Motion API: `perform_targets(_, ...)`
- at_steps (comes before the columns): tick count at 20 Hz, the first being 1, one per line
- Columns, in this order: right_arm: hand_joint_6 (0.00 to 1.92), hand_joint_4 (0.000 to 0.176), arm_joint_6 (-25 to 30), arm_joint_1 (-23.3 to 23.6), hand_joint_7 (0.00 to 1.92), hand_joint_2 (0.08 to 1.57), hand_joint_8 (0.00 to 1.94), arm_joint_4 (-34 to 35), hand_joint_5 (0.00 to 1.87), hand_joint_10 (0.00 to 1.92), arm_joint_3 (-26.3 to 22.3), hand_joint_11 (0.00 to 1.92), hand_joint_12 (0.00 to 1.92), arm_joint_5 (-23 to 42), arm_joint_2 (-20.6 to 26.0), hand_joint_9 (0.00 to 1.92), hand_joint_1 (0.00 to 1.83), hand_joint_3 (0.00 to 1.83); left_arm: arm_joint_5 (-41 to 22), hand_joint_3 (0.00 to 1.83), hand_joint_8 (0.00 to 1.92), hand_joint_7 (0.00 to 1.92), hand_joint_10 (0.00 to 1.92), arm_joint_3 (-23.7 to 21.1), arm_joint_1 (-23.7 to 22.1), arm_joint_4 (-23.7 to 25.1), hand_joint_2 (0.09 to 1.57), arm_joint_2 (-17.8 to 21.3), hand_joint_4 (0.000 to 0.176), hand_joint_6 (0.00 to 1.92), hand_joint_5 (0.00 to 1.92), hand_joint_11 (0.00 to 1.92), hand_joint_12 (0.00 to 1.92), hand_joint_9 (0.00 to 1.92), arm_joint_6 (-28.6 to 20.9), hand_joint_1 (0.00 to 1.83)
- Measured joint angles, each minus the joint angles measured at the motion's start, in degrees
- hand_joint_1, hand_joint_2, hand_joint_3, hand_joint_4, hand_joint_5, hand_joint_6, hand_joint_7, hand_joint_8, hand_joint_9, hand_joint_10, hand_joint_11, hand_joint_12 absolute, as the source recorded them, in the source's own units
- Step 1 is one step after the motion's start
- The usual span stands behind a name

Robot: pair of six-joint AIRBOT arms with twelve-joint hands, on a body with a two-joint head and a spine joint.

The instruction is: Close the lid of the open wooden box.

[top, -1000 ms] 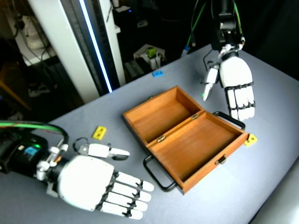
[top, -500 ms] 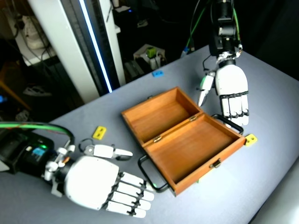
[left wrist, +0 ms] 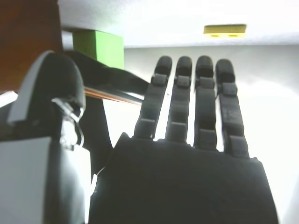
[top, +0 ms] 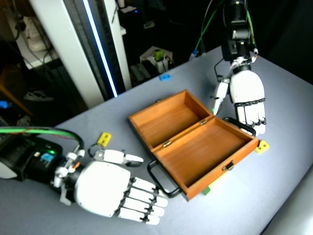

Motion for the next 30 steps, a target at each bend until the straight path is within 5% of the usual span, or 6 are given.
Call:
perform_targets(11, 0.01, 0.000, 2.67, 0.04, 0.06, 1.33, 0.00, -0.87, 0.07, 0.01, -0.63, 0.06, 0.01, 3.80, 0.20, 0.02, 0.00, 0.00, -8.35, 0.00, 0.00, 0.00, 0.00, -6.69, 2.60, -0.26, 1.22, 5.18, 0.000, 0.00, 0.00, 0.00, 0.02, 0.01, 0.00, 0.00)
perform_targets(17, 0.00, 0.000, 2.80, 0.04, 0.03, 1.39, 0.00, -2.27, 0.06, 0.00, -3.26, 0.02, 0.00, 6.73, 2.40, 0.00, 0.02, 0.01, -15.74, 0.02, 0.01, 0.02, 0.01, -10.60, 5.75, -1.29, 1.29, 8.09, 0.000, 0.00, 0.00, 0.04, 0.03, 0.05, -0.26, 0.00)
perform_targets(26, 0.00, 0.000, 2.78, 0.04, 0.03, 1.29, 0.00, -4.15, 0.04, 0.00, -8.96, 0.08, 0.02, 12.72, 5.92, 0.00, 0.05, 0.00, -24.33, 0.00, 0.00, 0.09, 0.01, -14.82, 9.49, -1.68, 1.30, 11.56, 0.000, 0.00, 0.04, 0.04, 0.07, 0.14, -2.08, 0.00)
perform_targets(27, 0.00, 0.000, 2.80, 0.02, 0.03, 1.29, 0.00, -5.11, 0.05, 0.00, -9.81, 0.08, 0.02, 13.64, 6.27, 0.00, 0.15, 0.00, -25.46, 0.00, 0.00, 0.09, 0.00, -15.19, 9.86, -1.81, 1.31, 11.78, 0.000, 0.00, 0.05, 0.03, 0.31, 0.15, -2.23, 0.00)
perform_targets(30, 0.01, 0.004, 2.80, -1.75, 0.05, 1.25, 0.01, -6.58, 0.06, 0.00, -12.57, 0.10, 0.03, 17.05, 7.58, 0.02, 0.22, 0.00, -28.09, 0.00, 0.00, 0.08, 0.00, -16.94, 11.65, -1.90, 1.33, 13.33, 0.000, 0.00, 0.05, 0.00, 0.54, 0.14, -3.04, 0.00)
